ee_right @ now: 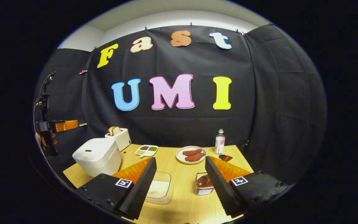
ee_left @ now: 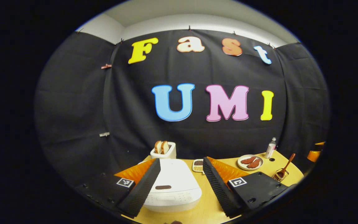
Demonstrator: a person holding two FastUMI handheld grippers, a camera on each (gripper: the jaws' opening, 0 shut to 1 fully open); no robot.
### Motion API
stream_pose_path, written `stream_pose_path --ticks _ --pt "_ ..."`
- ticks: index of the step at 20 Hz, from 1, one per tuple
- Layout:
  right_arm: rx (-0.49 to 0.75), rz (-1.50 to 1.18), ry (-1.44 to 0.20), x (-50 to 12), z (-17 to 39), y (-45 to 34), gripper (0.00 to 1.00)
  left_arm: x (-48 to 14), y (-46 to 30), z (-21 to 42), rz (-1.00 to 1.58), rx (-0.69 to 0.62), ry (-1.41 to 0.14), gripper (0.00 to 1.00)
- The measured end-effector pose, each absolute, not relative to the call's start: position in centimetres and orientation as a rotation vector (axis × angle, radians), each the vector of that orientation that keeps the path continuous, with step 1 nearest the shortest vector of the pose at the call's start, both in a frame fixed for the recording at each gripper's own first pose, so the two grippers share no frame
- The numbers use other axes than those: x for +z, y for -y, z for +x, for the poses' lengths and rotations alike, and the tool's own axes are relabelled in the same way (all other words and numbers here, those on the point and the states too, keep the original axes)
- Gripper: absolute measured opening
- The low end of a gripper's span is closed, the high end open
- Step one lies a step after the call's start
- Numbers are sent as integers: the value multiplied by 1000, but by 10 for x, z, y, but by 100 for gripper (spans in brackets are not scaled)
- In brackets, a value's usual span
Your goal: Close the left gripper, press the button to open the rice cooker; take a wooden spoon from the chopstick holder with the right hand, scoop a spoonful of rice and pour it into the rice cooker, then put the wooden spoon back into the chopstick holder.
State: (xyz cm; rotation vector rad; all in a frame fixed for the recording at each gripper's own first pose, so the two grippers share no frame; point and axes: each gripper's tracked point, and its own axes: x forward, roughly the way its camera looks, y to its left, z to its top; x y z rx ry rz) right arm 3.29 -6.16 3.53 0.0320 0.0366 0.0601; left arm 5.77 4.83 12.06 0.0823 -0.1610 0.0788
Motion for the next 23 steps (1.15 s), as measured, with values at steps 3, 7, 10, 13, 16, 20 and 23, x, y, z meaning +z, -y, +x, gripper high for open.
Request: stream_pose_path --ticks 3,7,10,13,16,20,23 --pt "20 50 0 57 10 48 99 114 -16 11 13 -9 174 95" --pt "-22 49 31 51 -33 33 99 79 -4 -35 -106 -70 144 95" --pt "-17 54 2 31 -60 21 98 49 -15 -58 -138 -46 99 95" --pt "-30 47 -15 18 -73 20 98 35 -16 -73 -135 -59 81 95" --pt "-17 47 -59 5 -77 11 98 32 -19 -82 -131 -53 78 95" --pt "-23 66 -54 11 -74 5 99 38 -22 -89 -66 -47 104 95" --pt "-24 87 -54 15 -74 1 99 40 -17 -93 -51 -57 112 95"
